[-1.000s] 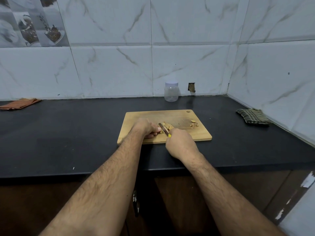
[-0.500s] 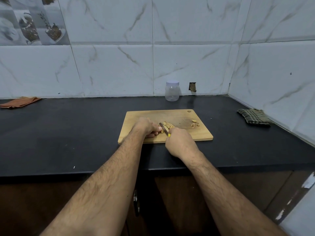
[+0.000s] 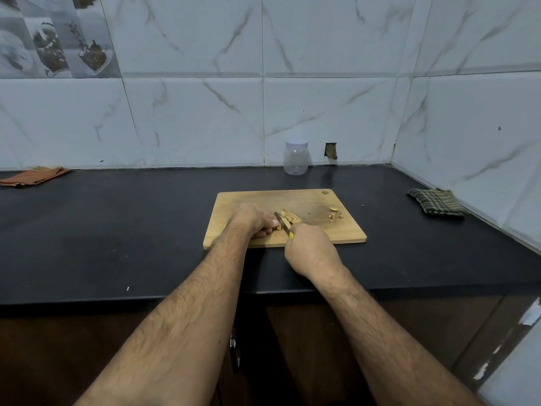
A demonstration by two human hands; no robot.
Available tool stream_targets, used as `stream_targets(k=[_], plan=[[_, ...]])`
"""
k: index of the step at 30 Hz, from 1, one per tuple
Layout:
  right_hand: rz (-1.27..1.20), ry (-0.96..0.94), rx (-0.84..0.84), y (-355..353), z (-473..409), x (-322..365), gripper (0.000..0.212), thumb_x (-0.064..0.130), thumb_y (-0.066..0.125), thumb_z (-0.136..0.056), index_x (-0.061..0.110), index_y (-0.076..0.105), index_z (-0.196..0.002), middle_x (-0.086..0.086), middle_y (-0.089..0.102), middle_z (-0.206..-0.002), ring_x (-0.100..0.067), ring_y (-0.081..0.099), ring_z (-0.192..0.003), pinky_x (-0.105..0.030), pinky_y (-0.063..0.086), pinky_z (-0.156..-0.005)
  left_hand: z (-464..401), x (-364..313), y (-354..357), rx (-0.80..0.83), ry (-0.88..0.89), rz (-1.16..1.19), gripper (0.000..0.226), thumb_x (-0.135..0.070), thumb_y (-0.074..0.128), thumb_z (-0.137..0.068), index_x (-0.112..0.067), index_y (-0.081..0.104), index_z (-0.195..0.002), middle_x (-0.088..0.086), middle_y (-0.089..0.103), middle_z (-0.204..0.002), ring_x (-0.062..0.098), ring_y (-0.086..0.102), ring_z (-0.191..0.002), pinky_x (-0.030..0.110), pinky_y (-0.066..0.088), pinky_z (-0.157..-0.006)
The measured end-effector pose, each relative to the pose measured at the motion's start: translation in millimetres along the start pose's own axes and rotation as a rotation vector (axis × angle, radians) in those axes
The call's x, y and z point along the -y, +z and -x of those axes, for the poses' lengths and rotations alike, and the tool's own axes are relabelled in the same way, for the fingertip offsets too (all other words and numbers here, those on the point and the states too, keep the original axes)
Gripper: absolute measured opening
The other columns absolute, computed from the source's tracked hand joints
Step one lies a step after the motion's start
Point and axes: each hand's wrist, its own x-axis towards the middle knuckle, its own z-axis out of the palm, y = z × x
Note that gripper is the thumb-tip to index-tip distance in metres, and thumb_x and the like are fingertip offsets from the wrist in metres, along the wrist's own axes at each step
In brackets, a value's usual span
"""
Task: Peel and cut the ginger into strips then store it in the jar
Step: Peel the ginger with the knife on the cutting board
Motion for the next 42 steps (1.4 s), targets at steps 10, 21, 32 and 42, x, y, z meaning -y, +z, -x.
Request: stream_targets(k=[10, 21, 32, 42], plan=[[0.005, 0.011, 0.028, -5, 2, 5, 0.026, 0.012, 0.048, -0.096, 0.015, 0.061, -0.119, -0.005, 0.061, -0.107, -0.02, 0.053, -0.089, -0.033, 0.045, -0.069, 1, -2, 0, 0.012, -0.002, -0.024, 0.005, -0.015, 0.075, -0.087, -0.016, 0.074, -0.083, -0.001, 0.067, -0.072, 0.007, 0.055, -0.063, 0.019, 0.052, -0.067], [-0.032, 0.036, 0.106, -7, -9, 12, 0.03, 0.004, 0.046, -0.092, 0.014, 0.063, -0.115, -0.002, 0.054, -0.095, -0.021, 0.053, -0.087, -0.031, 0.045, -0.07, 0, -3, 0, 0.017, -0.011, -0.019, 0.004, -0.015, 0.075, -0.088, -0.014, 0.073, -0.085, -0.001, 0.065, -0.07, 0.007, 0.055, -0.065, 0.022, 0.053, -0.076], [-0.025, 0.059, 0.157, -15, -12, 22, 0.016, 0.003, 0.049, -0.09, 0.017, 0.052, -0.097, -0.002, 0.05, -0.088, -0.024, 0.053, -0.084, -0.032, 0.044, -0.067, 2, -6, 1, 0.036, 0.004, -0.079, 0.017, -0.018, 0.068, -0.094, -0.012, 0.067, -0.078, -0.001, 0.06, -0.072, 0.01, 0.051, -0.07, 0.023, 0.05, -0.08], [-0.034, 0.083, 0.178, -22, 19, 5, 0.017, 0.007, 0.05, -0.091, 0.014, 0.058, -0.104, -0.003, 0.057, -0.097, -0.02, 0.053, -0.083, -0.033, 0.045, -0.07, 0, -3, 1, 0.028, -0.03, -0.052, 0.01, -0.019, 0.074, -0.088, -0.014, 0.07, -0.08, 0.004, 0.071, -0.099, 0.012, 0.057, -0.088, 0.03, 0.05, -0.099]])
